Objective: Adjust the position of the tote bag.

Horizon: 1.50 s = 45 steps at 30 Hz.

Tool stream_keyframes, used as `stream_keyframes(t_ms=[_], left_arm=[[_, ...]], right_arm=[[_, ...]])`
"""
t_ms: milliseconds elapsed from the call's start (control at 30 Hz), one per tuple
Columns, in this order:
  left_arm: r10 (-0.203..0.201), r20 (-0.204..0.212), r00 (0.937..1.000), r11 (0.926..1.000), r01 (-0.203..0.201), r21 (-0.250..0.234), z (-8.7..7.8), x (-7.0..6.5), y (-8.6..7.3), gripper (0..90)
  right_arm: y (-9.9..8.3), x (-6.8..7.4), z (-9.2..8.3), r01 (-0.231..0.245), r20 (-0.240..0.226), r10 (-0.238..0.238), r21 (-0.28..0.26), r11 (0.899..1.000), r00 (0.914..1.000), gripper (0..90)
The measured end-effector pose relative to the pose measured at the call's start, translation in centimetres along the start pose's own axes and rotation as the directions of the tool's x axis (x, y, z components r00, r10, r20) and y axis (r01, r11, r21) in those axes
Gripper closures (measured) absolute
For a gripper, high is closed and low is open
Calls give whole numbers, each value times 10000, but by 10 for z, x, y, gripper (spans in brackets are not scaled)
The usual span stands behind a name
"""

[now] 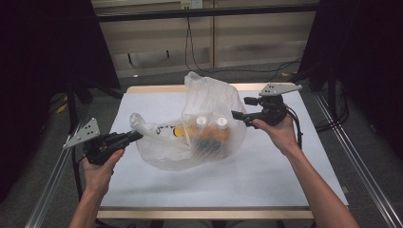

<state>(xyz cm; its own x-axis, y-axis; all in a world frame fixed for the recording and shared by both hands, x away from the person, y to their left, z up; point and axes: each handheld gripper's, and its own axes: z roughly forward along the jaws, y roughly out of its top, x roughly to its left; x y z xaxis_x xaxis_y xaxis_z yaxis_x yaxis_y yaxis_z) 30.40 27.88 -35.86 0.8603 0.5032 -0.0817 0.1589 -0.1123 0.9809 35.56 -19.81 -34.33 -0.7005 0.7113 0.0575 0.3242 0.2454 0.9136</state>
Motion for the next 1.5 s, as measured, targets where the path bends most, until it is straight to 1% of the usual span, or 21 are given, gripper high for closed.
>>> stream_keyframes(t_ms=[33, 133, 300, 433, 567, 600, 767, 800, 900, 933, 967, 1067, 1100, 1133, 1167, 1200, 1233, 1267, 1300, 1400, 1500], left_arm=[[100, -16, 9999, 9999, -100, -50, 1, 0, 0, 897], [79, -31, 10000, 9999, -79, 79, 1, 0, 0, 897], [-35, -249, 9997, 9996, 42, 270, 1, 5, -6, 896], [-46, -219, 9997, 9996, 52, 273, 3, 5, -7, 897], [55, -114, 9999, 9997, -53, 224, 2, 4, -5, 897], [5, 0, 10000, 9999, -5, 168, 2, 4, -5, 897], [70, -45, 10000, 9999, -70, 155, 2, 2, -4, 896], [196, 84, 9998, 9996, -198, 187, 2, 2, -4, 896], [148, 46, 9999, 9998, -148, 145, 2, 1, -3, 896], [118, 52, 9999, 9998, -119, 139, 1, 1, -3, 896], [119, -59, 9999, 9998, -118, 136, 1, 1, -3, 896], [125, -222, 9997, 9999, -123, 98, -2, 3, -3, 897], [121, -52, 9999, 9998, -120, 133, -2, 4, -3, 896], [171, -134, 9998, 9997, -169, 192, -2, 4, -4, 896], [36, -238, 9997, 9999, -33, 130, -1, 3, -5, 896], [121, -189, 9997, 9998, -117, 190, -1, 5, -5, 897], [54, -193, 9998, 9998, -50, 203, 0, 5, -6, 897], [100, -291, 9995, 9995, -91, 292, 0, 5, -6, 897], [116, -183, 9998, 9997, -112, 208, 0, 6, -6, 896], [21, -254, 9997, 9997, -16, 225, -1, 6, -5, 896], [10, -371, 9993, 9995, 2, 304, -2, 8, -2, 897]], right_arm=[[2, -3, 2, -31, 27, 31, -24, 10000, 10000, 258], [10, -12, 6, -164, 39, 164, -21, 9999, 9999, 254], [24, -25, 16, -291, -209, 287, -192, 9994, 9994, 227], [36, -28, 33, -147, -395, 152, 140, 9998, 9991, 204], [44, -28, 54, 84, -251, -69, 632, 9980, 9997, 183], [45, -29, 59, 83, -277, -64, 708, 9975, 9996, 173], [52, -35, 78, -44, -455, 88, 963, 9953, 9989, 145], [53, -35, 81, -97, -472, 144, 992, 9950, 9988, 145], [56, -33, 91, -20, -588, 98, 1313, 9913, 9982, 150], [56, -32, 94, 4, -513, 71, 1449, 9894, 9987, 166], [55, -31, 98, -2, -737, 116, 1523, 9883, 9972, 269], [53, -29, 100, 49, -874, 91, 1587, 9873, 9961, 474], [52, -27, 101, 174, -884, -27, 1662, 9859, 9961, 512], [52, -26, 102, 242, -827, -99, 1745, 9844, 9965, 543], [52, -25, 102, 265, -863, -111, 1795, 9834, 9962, 595], [52, -24, 101, 311, -890, -157, 1737, 9843, 9959, 643], [52, -24, 99, 280, -905, -133, 1631, 9862, 9958, 690], [52, -24, 97, 233, -904, -96, 1526, 9880, 9959, 742], [52, -24, 96, 197, -935, -61, 1451, 9892, 9956, 774], [53, -25, 89, 205, -868, -98, 1229, 9922, 9962, 875], [54, -27, 81, 93, -755, -22, 943, 9955, 9971, 896]])
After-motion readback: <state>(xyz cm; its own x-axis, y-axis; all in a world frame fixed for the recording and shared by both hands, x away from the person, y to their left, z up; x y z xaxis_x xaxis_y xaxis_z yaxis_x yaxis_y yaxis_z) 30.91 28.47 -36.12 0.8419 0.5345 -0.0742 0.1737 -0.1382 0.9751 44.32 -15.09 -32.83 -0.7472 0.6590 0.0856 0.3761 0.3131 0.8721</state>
